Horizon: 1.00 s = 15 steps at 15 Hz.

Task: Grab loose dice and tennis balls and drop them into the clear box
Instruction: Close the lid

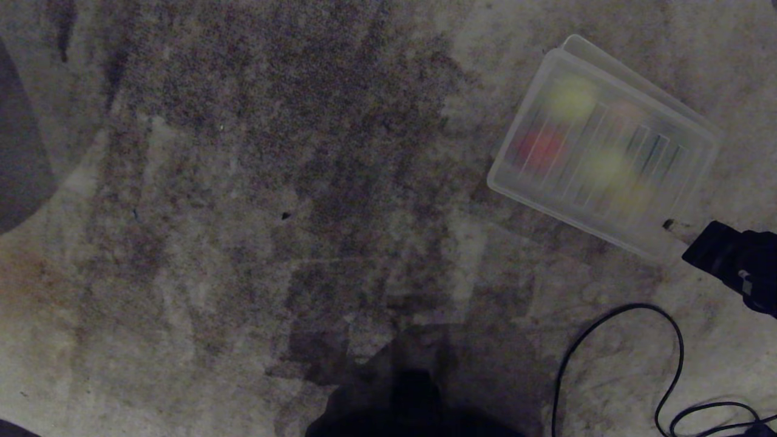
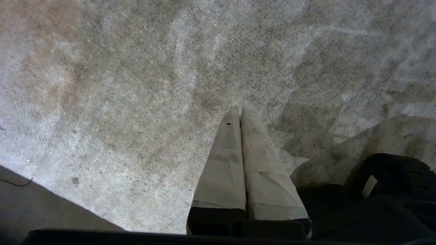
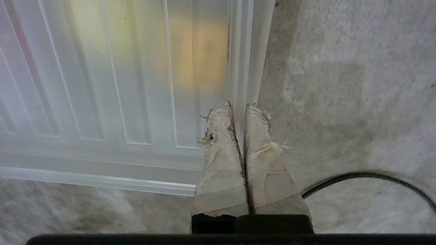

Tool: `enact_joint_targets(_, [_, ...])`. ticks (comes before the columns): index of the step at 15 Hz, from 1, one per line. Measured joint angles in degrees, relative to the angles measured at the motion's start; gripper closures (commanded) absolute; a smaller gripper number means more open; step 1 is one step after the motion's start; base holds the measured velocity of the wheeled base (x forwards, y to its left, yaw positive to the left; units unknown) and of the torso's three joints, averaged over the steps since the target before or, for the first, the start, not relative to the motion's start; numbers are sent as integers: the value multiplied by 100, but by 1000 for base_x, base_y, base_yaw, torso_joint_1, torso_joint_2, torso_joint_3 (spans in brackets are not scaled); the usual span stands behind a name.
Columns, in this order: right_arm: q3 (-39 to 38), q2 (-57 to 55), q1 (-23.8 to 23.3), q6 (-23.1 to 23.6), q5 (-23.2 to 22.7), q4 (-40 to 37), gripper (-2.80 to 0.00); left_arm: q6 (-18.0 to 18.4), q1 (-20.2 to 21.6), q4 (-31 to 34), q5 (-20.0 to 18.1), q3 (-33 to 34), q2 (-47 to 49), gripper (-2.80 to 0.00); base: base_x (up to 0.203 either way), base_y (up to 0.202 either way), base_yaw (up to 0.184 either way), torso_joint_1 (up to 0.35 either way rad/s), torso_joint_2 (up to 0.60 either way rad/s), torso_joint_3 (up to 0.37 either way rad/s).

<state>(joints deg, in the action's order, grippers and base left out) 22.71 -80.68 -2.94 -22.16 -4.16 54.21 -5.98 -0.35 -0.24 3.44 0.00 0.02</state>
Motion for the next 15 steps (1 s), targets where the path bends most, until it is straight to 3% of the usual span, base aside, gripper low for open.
enact_joint_targets(10, [2,-2,-330,295,-61,4,0,5,0,2,-5,0,0,0,0,0,0,0,0,0])
enact_joint_targets(11, [-3,2,-369,324,-74,-2,-280,5,0,2,-5,0,0,0,0,0,0,0,0,0])
enact_joint_targets(15, [-50,-15,-436,373,-157,-7,-280,5,0,2,-2,0,0,0,0,0,0,0,0,0])
